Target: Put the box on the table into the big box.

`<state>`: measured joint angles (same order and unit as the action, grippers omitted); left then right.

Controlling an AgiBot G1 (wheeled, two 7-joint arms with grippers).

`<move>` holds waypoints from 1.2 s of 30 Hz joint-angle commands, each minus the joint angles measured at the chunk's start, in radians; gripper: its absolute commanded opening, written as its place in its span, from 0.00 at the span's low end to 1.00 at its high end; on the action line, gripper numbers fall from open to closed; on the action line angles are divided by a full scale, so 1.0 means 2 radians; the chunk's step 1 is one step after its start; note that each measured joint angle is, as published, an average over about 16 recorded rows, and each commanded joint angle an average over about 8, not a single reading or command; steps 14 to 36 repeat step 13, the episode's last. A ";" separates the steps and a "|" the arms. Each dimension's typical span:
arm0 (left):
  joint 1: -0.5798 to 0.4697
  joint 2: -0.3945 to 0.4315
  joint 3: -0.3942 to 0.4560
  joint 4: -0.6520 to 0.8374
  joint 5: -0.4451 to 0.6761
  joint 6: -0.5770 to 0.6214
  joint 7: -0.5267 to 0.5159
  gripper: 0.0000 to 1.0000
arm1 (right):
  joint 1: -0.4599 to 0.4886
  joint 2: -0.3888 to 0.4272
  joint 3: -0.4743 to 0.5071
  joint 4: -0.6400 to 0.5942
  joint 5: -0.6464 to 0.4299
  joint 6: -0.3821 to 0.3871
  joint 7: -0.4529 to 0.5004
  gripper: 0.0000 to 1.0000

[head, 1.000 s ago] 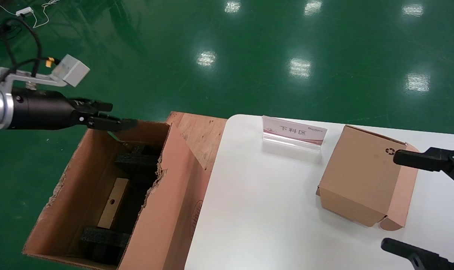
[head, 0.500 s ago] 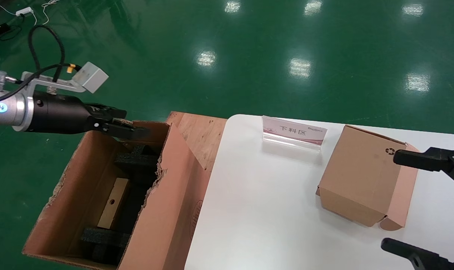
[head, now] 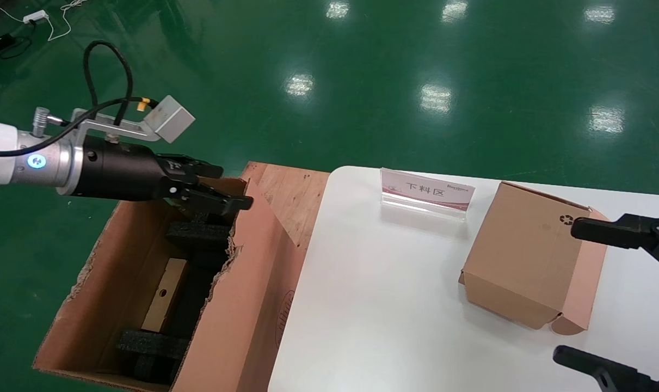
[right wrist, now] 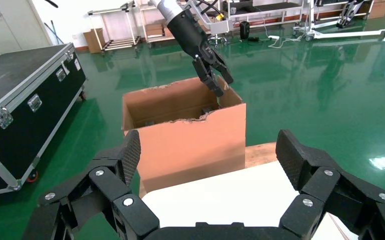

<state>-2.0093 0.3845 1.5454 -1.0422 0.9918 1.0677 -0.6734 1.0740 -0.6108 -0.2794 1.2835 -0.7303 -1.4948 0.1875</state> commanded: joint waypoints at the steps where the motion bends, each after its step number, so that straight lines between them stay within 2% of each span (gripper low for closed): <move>1: 0.009 0.002 -0.013 -0.002 -0.002 0.004 0.005 1.00 | 0.000 0.000 0.000 0.000 0.000 0.000 0.000 1.00; 13: 0.058 0.014 -0.078 -0.015 -0.016 0.026 0.030 1.00 | 0.000 0.000 0.000 0.000 0.000 0.000 0.000 1.00; 36: 0.058 0.014 -0.078 -0.015 -0.016 0.026 0.030 1.00 | 0.000 0.000 0.000 0.000 0.000 0.000 0.000 1.00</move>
